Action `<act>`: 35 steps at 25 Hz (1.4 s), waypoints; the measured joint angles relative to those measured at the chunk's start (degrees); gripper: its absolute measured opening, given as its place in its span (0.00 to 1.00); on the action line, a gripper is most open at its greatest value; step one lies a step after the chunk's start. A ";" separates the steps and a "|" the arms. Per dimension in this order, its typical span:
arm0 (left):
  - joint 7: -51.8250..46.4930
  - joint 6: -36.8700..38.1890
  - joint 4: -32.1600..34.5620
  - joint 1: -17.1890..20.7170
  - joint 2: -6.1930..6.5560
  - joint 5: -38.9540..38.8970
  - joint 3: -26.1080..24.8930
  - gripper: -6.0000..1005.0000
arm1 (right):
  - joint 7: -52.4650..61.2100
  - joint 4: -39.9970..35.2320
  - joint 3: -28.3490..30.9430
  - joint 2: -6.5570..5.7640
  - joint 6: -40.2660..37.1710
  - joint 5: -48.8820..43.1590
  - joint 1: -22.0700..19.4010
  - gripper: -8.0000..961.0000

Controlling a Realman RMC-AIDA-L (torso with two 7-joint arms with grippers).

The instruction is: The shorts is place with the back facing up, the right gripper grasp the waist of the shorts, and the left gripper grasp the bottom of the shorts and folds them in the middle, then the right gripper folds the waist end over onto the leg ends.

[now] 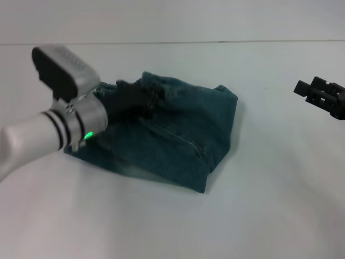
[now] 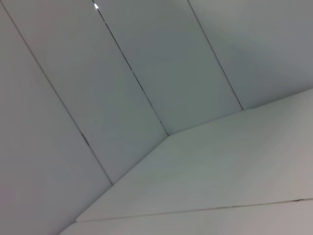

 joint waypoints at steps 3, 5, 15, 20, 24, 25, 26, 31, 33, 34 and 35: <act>0.52 -5.43 -1.10 -2.50 -0.01 -4.03 -0.02 0.08 | 0.01 0.04 0.01 -0.02 0.00 0.00 -0.06 0.85; 0.52 -4.34 -0.09 -1.90 0.01 -7.24 -0.07 0.09 | 0.00 0.06 -0.08 -0.10 -0.08 0.00 -0.16 0.85; -7.08 24.62 17.49 14.56 0.24 -9.15 3.54 0.12 | -3.47 -2.19 -0.40 -1.82 -10.70 -1.42 -0.88 0.86; -22.09 26.50 35.24 22.88 0.00 0.82 11.77 0.23 | -1.54 -12.51 -1.14 0.58 -13.22 -11.56 -0.80 0.89; -26.65 29.87 40.31 24.74 0.01 7.09 12.95 0.45 | 1.35 -15.59 -3.64 0.74 -12.96 -15.08 0.38 0.99; -27.61 30.38 40.88 24.81 0.01 8.15 12.88 0.51 | 1.55 -16.21 -4.14 0.72 -12.96 -15.13 0.60 0.99; -28.39 30.77 41.37 24.88 0.00 9.23 12.78 0.57 | 1.72 -16.89 -4.72 0.77 -12.93 -15.13 0.77 0.99; -28.79 30.12 41.76 24.99 0.01 11.96 12.42 0.67 | 2.66 -17.68 -8.28 0.83 -10.88 -15.20 1.80 0.99; -28.89 29.98 41.70 24.98 0.01 12.39 12.11 0.72 | 2.83 -17.69 -9.89 0.84 -10.00 -15.16 2.01 0.99; -28.95 29.95 41.65 25.00 0.01 12.49 11.79 0.74 | 2.95 -17.69 -10.42 0.86 -9.70 -15.12 2.09 0.99; -28.97 29.94 41.56 25.08 0.01 12.49 11.45 0.76 | 3.07 -17.70 -10.91 0.88 -9.43 -15.05 2.17 0.99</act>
